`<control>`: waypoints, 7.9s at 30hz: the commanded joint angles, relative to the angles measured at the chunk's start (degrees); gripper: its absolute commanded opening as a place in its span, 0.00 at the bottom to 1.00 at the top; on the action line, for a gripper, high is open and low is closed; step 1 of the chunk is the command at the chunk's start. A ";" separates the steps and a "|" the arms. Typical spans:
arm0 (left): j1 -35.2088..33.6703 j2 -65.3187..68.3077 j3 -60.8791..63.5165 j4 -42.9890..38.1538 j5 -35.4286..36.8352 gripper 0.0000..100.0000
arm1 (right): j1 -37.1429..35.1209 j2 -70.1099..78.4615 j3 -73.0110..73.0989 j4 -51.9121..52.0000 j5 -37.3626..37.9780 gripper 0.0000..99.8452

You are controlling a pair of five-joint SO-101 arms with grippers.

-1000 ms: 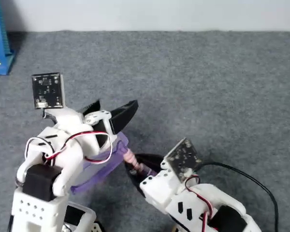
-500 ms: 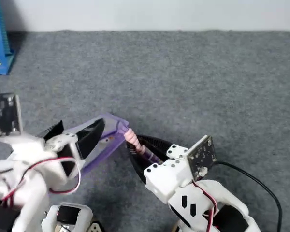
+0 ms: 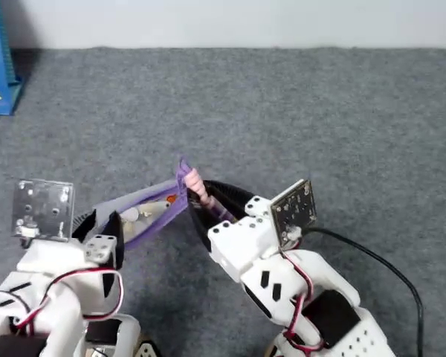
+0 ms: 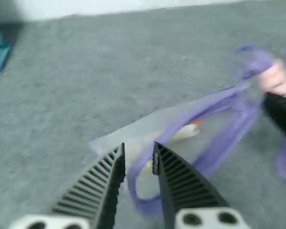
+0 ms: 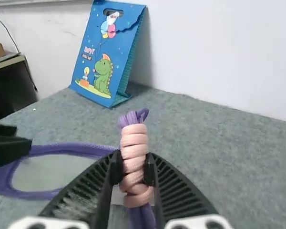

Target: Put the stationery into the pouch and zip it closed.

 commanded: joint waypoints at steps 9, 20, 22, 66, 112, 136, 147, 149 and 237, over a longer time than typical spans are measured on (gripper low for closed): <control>-6.42 -0.44 -1.63 1.05 -2.90 0.09 | 0.75 11.91 -2.64 -14.46 -0.35 0.01; 0.35 -0.44 -6.46 1.14 2.37 0.09 | 0.75 25.45 -7.30 -24.75 -0.70 0.01; 1.58 -0.44 -4.79 1.14 2.37 0.09 | 0.75 26.42 -9.05 -24.48 -0.70 0.01; 15.74 0.18 28.26 -49.85 11.16 0.09 | -8.66 -10.95 -10.20 25.54 6.33 0.01; 23.74 0.00 27.56 -35.43 -4.57 0.37 | 5.05 -18.33 -10.11 24.04 3.78 0.01; 29.45 -0.53 29.76 -38.86 -4.22 0.01 | 5.41 -23.34 -9.76 25.89 2.46 0.01; 25.41 -0.53 29.67 -35.60 -1.67 0.29 | 5.41 -23.34 -9.76 25.89 2.29 0.01; 24.53 -0.53 29.67 -36.92 -0.88 0.33 | 5.41 -23.34 -9.76 25.89 2.20 0.01; 31.30 -31.65 42.95 -26.64 0.00 0.01 | -10.95 -22.64 0.26 27.74 -1.93 0.21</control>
